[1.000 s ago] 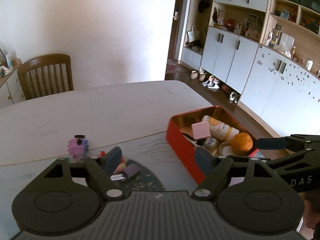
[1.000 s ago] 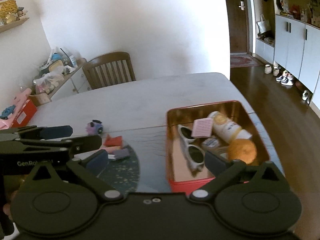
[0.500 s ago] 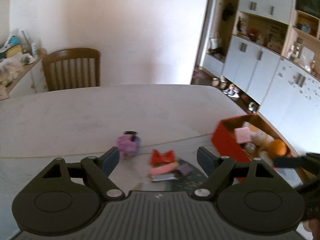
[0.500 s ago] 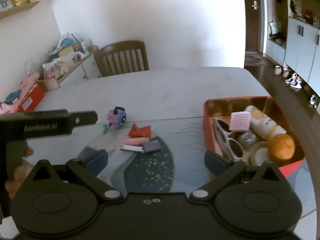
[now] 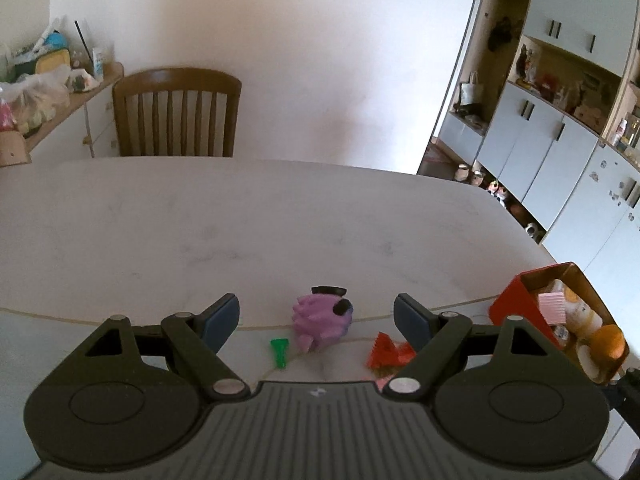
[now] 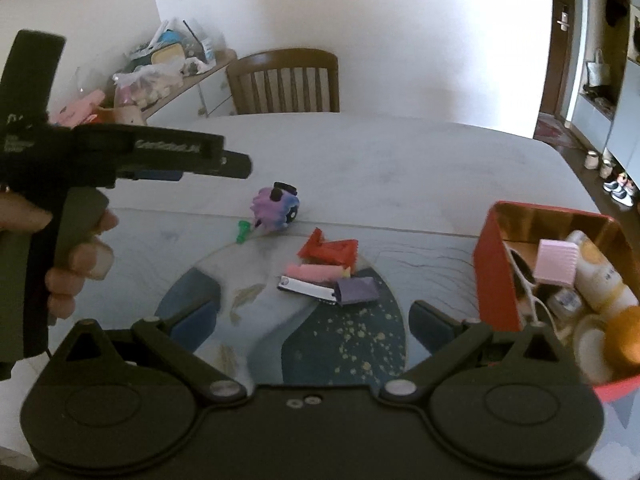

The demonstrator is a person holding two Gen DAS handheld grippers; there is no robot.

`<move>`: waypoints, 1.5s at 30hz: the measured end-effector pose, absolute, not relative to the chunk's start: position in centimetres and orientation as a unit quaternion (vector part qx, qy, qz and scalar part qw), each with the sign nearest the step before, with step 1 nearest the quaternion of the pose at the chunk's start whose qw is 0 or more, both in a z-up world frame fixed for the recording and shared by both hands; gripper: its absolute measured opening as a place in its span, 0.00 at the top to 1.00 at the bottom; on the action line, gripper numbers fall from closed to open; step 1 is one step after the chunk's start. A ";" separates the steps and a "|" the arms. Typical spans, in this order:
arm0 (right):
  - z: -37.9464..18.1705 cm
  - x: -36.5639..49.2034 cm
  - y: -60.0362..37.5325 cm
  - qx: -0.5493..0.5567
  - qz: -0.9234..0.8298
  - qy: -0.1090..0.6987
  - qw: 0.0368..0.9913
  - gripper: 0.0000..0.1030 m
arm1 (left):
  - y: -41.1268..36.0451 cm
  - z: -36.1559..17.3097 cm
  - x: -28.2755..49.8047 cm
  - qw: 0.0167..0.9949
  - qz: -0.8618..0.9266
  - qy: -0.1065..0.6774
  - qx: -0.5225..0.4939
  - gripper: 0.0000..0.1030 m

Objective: Organize rigid objects
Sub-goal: 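Grasp the purple plush toy with the left tool while the right tool grasps the lavender box, then carry the plush toy and lavender box with both tools over the red tin box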

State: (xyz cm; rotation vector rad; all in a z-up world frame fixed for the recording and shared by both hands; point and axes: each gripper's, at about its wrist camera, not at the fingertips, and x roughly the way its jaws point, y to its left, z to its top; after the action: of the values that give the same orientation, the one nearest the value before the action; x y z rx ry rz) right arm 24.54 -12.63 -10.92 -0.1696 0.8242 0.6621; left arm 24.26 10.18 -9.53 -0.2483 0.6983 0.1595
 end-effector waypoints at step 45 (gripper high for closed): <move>-15.4 31.3 -12.8 -0.080 0.296 0.438 0.845 0.64 | 9.8 -16.2 30.0 0.908 0.053 0.403 -0.101 0.51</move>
State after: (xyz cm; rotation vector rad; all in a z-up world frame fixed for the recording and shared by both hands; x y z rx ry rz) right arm 31.27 -12.80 -15.43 -0.1690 0.9238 0.6240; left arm 30.02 9.84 -16.20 -0.2089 0.8315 0.1098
